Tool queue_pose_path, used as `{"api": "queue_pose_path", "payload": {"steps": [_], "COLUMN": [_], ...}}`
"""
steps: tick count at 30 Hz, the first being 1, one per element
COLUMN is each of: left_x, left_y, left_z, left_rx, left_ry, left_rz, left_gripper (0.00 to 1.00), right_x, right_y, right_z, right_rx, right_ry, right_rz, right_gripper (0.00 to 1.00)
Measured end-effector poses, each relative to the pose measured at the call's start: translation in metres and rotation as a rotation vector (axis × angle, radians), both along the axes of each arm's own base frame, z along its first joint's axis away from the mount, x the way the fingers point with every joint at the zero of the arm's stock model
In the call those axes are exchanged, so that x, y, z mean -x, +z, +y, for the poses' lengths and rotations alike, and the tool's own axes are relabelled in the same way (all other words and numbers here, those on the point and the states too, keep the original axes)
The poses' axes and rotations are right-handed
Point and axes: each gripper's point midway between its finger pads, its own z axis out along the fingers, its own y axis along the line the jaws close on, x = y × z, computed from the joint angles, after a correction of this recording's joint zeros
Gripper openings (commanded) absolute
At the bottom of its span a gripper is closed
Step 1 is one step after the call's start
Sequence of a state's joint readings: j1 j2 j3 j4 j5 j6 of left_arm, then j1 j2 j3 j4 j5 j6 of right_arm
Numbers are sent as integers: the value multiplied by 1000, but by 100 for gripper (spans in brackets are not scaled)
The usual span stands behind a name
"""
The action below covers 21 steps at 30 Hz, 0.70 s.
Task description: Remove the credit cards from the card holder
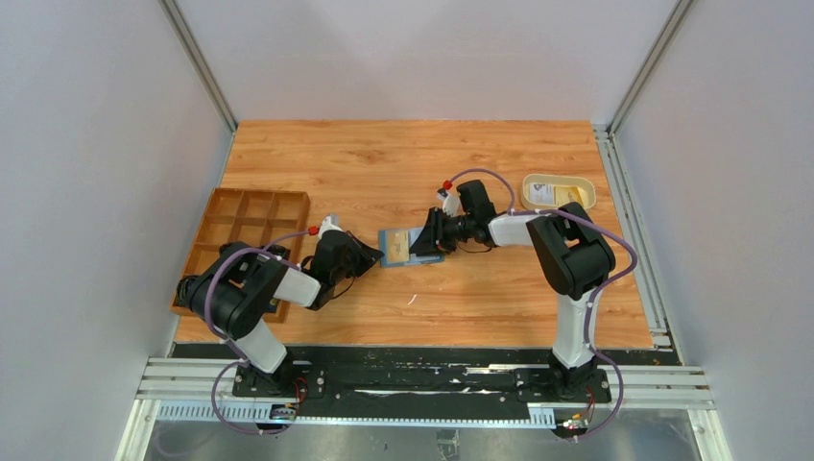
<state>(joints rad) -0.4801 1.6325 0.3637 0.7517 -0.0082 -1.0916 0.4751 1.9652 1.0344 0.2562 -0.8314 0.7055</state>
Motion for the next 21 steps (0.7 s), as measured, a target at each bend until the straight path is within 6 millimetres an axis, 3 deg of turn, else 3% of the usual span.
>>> {"api": "queue_pose_path", "payload": {"steps": [12, 21], "left_x": [0, 0], "left_y": [0, 0], "left_z": [0, 0], "left_rx": [0, -1], "left_ry": [0, -1], "left_rz": [-1, -2], "left_gripper": [0, 0], "right_x": [-16, -14], "right_y": [0, -2], "right_z": [13, 32], "right_rx": [-7, 12], "right_ry": [-16, -3], "right_rz": [16, 26], "right_gripper": [52, 53]}}
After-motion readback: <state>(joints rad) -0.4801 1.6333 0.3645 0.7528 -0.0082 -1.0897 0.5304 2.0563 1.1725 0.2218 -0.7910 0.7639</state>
